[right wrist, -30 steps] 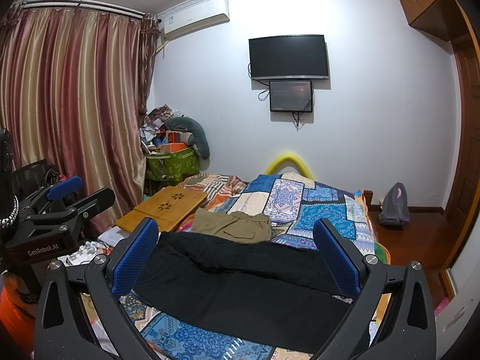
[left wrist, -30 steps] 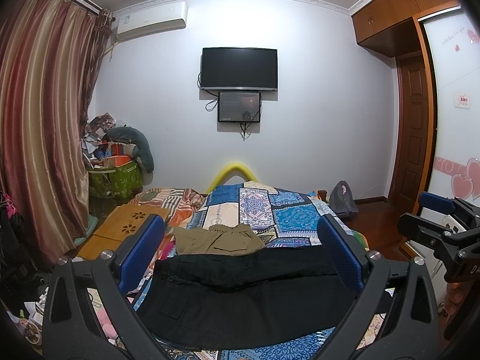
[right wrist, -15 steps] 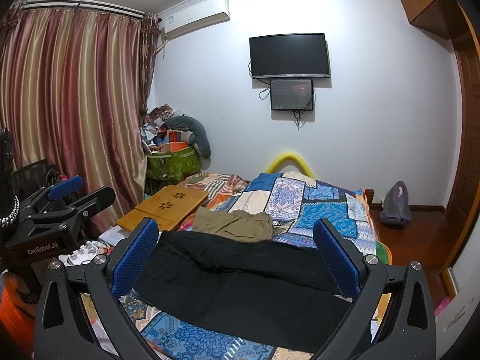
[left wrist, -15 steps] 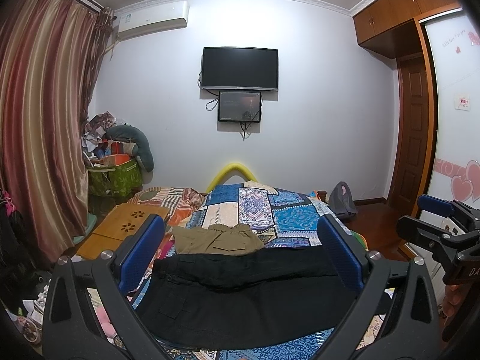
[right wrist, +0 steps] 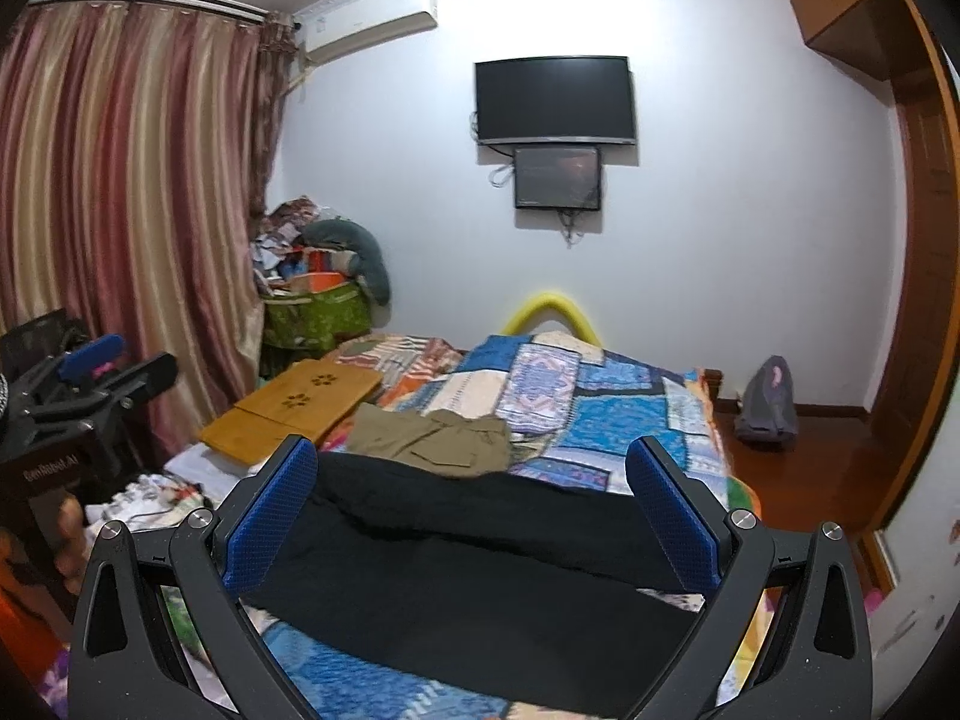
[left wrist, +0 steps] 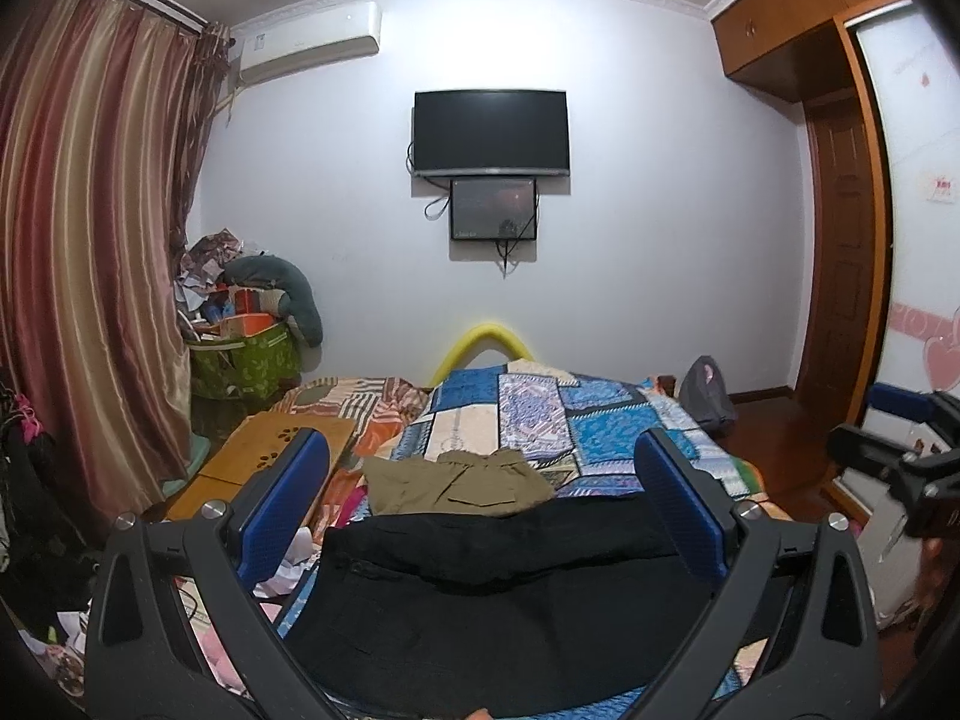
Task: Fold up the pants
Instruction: 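Lower both tools and grasp the black pants waistband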
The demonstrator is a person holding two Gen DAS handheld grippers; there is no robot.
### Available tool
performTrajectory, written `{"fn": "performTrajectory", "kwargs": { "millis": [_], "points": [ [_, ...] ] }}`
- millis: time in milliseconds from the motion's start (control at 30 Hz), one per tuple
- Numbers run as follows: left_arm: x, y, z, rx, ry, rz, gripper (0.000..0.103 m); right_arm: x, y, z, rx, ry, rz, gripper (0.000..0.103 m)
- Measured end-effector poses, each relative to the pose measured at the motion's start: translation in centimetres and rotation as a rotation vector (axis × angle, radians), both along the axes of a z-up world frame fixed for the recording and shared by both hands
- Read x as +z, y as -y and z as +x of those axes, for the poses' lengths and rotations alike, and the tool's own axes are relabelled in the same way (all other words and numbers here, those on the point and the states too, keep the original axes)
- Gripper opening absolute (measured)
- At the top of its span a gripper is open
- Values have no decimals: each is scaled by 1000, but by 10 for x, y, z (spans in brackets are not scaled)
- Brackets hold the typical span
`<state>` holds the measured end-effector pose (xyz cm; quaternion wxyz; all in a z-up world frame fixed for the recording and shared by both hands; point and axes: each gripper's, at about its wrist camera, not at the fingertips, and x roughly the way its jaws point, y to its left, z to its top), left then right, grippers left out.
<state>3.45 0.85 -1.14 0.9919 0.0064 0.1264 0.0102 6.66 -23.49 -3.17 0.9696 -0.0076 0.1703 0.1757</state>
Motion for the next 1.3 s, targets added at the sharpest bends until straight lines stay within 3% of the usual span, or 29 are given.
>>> {"fn": "performTrajectory", "kwargs": {
  "millis": [267, 567, 900, 1133, 1300],
  "points": [
    [-22, -43, 86, 34, -140, -38, 103, -30, 40, 57, -142, -87, -64, 102],
    [-90, -106, 205, 120, -366, -68, 103, -65, 56, 115, -188, -168, -178, 102],
    [-173, -160, 314, 192, -537, -88, 103, -108, 60, 191, -166, -258, -217, 101],
    [-223, -186, 377, 183, -673, -62, 103, -141, 55, 240, -113, -324, -214, 101],
    [-266, -204, 413, 178, -828, -64, 88, -164, 43, 269, -40, -391, -258, 101]
  ]
}}
